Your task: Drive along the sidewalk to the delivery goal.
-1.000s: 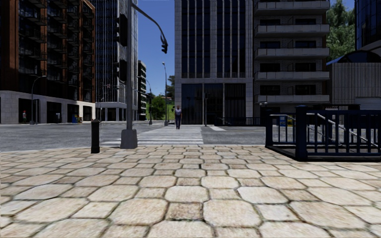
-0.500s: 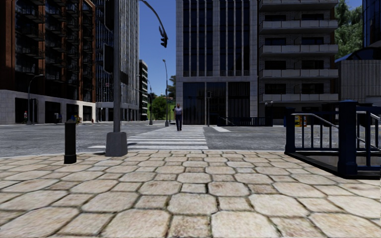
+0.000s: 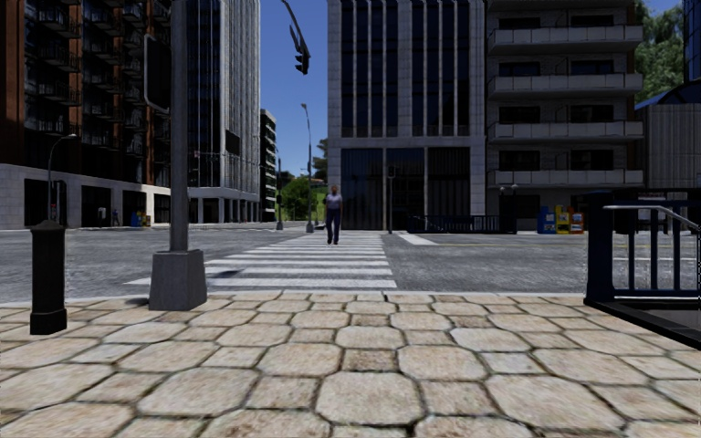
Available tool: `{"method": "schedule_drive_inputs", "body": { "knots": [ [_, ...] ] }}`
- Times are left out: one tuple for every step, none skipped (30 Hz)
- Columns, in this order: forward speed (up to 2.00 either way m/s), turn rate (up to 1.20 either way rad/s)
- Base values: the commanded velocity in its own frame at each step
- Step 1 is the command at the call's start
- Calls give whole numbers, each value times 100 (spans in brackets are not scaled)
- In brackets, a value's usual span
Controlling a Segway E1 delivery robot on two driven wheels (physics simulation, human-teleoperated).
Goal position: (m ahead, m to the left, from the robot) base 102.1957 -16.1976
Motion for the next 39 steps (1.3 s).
{"method": "schedule_drive_inputs", "body": {
  "knots": [
    [200,19],
    [200,19],
    [200,19],
    [200,19],
    [200,19],
    [200,20],
    [200,25],
    [200,28],
    [200,28],
    [200,29],
    [200,29],
    [200,29],
    [200,29],
    [200,29],
    [200,29],
    [200,29],
    [200,29],
    [200,29],
    [200,29],
    [200,29],
    [200,29],
    [200,29],
    [200,29],
    [200,30],
    [200,30],
    [200,33],
    [200,36],
    [200,37],
    [200,37],
    [200,37],
    [200,37],
    [200,37],
    [200,37],
    [200,37],
    [200,37],
    [200,37],
    [200,38],
    [200,38],
    [200,38]
  ]
}}
